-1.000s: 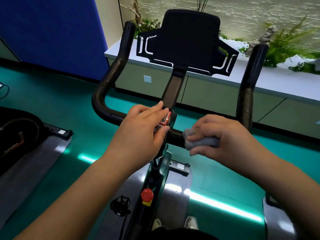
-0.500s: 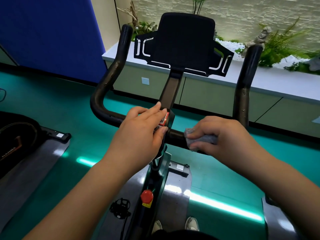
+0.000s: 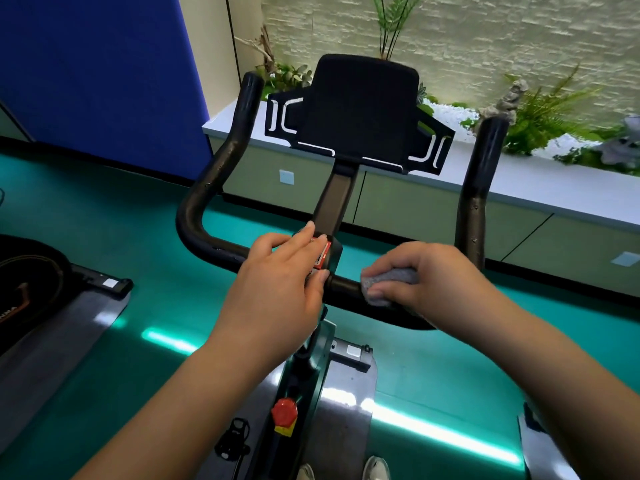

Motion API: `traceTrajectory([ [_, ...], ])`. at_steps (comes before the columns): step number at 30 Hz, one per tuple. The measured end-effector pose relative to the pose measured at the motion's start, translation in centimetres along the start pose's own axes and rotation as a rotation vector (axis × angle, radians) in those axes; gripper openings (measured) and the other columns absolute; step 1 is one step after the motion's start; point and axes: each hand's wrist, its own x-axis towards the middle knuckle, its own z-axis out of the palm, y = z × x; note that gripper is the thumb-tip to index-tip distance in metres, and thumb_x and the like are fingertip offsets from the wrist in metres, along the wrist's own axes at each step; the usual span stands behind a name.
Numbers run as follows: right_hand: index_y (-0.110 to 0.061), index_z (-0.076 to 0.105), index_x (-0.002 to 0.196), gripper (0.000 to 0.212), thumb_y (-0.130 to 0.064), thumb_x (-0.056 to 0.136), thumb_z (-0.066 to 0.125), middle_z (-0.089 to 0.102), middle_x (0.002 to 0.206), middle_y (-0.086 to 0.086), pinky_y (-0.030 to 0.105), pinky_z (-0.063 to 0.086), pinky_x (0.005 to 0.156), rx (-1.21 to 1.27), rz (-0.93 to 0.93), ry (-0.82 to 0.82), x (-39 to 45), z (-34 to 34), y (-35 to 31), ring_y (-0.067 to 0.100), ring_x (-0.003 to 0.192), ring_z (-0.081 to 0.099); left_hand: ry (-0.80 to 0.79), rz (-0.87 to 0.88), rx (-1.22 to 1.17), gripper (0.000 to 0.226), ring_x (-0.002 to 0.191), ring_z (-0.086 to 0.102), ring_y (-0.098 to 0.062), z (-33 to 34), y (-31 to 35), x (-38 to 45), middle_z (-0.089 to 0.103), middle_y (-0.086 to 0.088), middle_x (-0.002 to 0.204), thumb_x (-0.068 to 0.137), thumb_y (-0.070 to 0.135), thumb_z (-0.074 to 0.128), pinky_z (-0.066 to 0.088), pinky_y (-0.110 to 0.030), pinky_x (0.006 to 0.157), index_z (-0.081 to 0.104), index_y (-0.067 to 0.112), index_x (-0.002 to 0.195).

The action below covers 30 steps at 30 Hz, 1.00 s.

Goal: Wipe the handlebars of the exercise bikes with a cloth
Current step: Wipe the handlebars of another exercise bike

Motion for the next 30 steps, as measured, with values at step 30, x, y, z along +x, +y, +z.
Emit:
traceTrajectory([
  [30,-0.032,0.061,0.064,0.021,-0.031,0.07,0.081,0.059,0.064,-0.016,0.007,0.038,0.057,0.079,-0.02,-0.005,2.5,1.7,-1.0,-0.009,0.061,0.052,-0.023,0.017,-0.008,0.054,0.118,0.04,-0.017,-0.2,-0.2,-0.1,0.046,0.007,0.144,0.089,0.044,0.033,0.02,-0.015,0.098,0.052,0.024,0.135],
])
